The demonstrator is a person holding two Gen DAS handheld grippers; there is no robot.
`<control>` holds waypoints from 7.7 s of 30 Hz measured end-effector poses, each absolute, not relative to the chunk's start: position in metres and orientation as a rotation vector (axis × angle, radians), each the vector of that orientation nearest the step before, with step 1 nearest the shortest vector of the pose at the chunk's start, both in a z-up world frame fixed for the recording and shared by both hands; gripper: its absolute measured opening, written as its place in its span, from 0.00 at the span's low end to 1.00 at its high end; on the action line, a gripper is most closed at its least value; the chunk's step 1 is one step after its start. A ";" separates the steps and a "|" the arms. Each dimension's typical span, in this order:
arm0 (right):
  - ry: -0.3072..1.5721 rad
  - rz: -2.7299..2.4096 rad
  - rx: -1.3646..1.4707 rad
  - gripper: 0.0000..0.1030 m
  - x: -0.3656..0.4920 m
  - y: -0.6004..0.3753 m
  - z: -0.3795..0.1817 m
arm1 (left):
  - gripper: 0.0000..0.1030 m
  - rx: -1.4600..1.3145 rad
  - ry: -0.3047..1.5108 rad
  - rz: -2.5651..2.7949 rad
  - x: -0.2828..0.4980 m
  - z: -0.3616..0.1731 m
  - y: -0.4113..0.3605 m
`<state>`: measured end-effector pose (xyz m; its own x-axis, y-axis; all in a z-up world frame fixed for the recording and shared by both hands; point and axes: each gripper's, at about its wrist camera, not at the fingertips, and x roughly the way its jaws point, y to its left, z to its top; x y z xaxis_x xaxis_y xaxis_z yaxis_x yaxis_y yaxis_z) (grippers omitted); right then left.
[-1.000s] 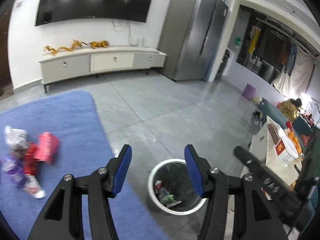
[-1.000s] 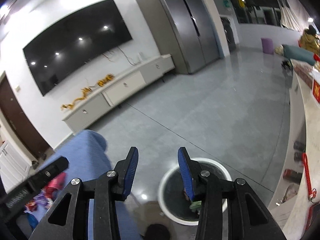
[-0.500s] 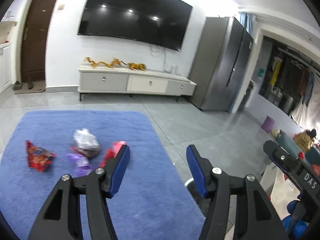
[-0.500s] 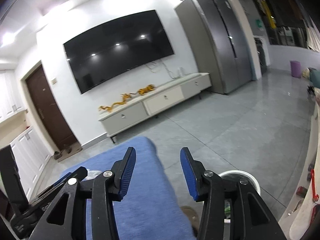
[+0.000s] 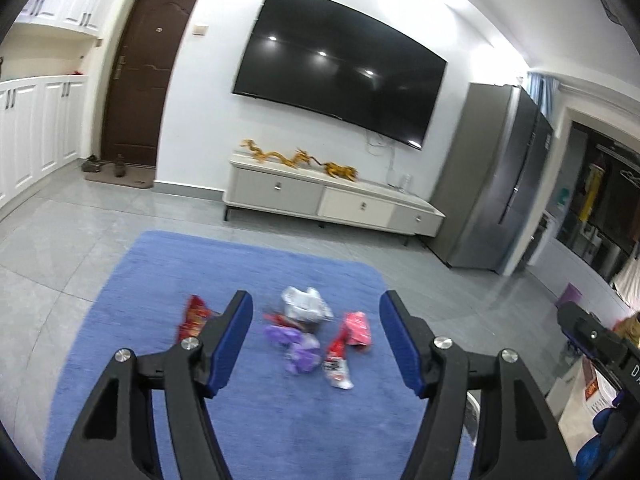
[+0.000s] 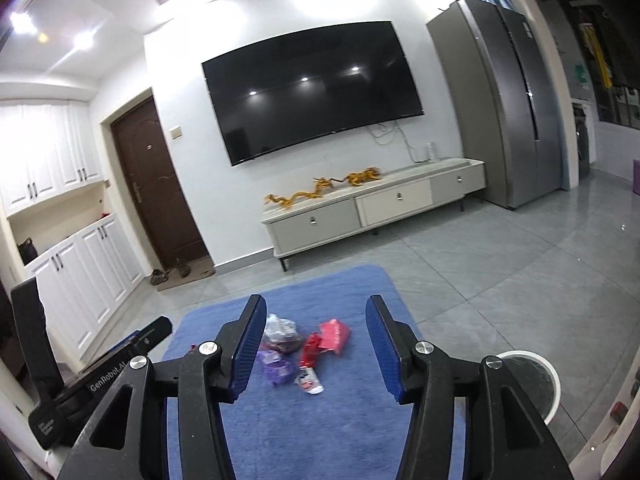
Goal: Collect trash
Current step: 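Move both tools back over the remaining wrappers on the rug, then grasp the purple wrapper with the left gripper while the right gripper grasps the pink wrapper, then carry both wrappers to the trash bin and open both grippers over it, then move both tools back over the remaining trash on the rug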
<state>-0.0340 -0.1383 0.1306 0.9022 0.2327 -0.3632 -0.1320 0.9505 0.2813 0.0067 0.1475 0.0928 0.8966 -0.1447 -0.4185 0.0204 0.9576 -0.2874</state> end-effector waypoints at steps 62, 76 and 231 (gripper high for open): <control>0.750 0.323 0.507 0.27 0.108 -0.155 -0.027 | 0.28 -0.318 0.729 -0.147 0.127 -0.073 0.122; 0.550 0.355 0.462 0.27 0.009 -0.161 0.063 | 0.28 -0.299 0.531 -0.180 0.032 0.023 0.119; 0.661 0.283 0.132 0.69 0.105 -0.113 0.019 | 0.86 -0.169 0.535 0.220 0.108 -0.039 0.225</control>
